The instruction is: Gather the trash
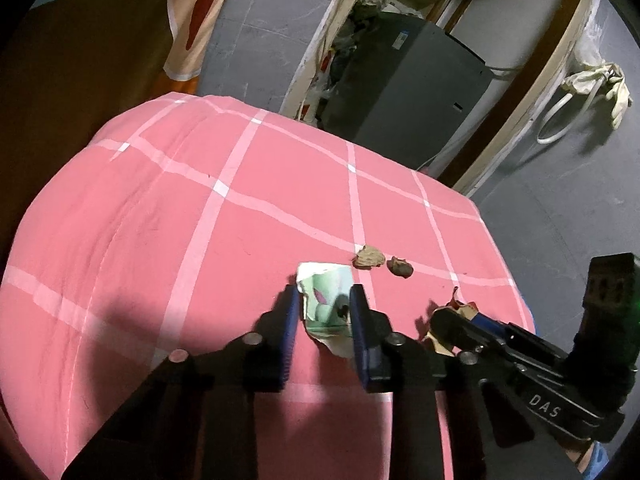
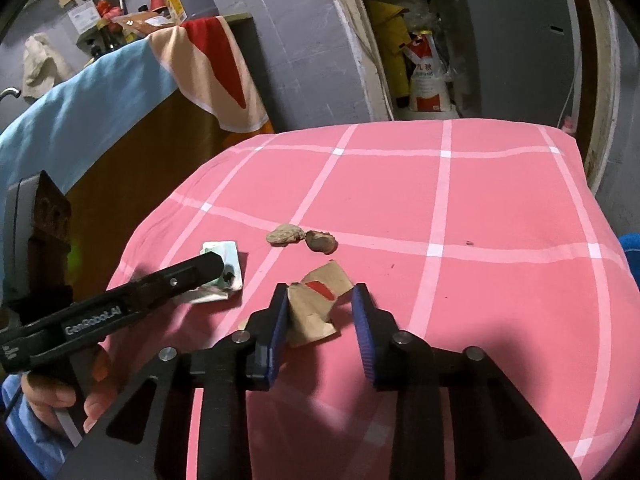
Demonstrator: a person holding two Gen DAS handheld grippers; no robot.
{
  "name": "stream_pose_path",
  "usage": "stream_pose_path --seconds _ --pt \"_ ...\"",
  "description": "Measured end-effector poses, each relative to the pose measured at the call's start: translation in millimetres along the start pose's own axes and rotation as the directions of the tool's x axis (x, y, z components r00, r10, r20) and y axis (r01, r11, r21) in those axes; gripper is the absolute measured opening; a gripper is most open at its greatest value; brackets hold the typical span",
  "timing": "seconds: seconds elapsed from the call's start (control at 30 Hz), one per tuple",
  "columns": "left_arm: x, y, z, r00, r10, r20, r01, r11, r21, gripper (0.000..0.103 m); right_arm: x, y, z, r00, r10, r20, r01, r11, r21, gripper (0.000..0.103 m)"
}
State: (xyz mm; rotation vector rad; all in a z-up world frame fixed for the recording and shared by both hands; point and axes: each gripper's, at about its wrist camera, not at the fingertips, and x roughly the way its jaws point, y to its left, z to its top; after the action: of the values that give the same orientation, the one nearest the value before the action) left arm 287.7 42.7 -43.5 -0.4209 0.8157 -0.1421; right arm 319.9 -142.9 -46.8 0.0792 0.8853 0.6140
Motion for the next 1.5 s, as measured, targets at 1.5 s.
stream_pose_path --seconds 1.5 --pt "-65.5 -120.8 -11.7 0.95 -0.202 0.24 0.159 0.969 0.187 0.008 -164.7 -19.1 -17.2 0.89 -0.145 0.433 0.145 0.989 0.035 0.02"
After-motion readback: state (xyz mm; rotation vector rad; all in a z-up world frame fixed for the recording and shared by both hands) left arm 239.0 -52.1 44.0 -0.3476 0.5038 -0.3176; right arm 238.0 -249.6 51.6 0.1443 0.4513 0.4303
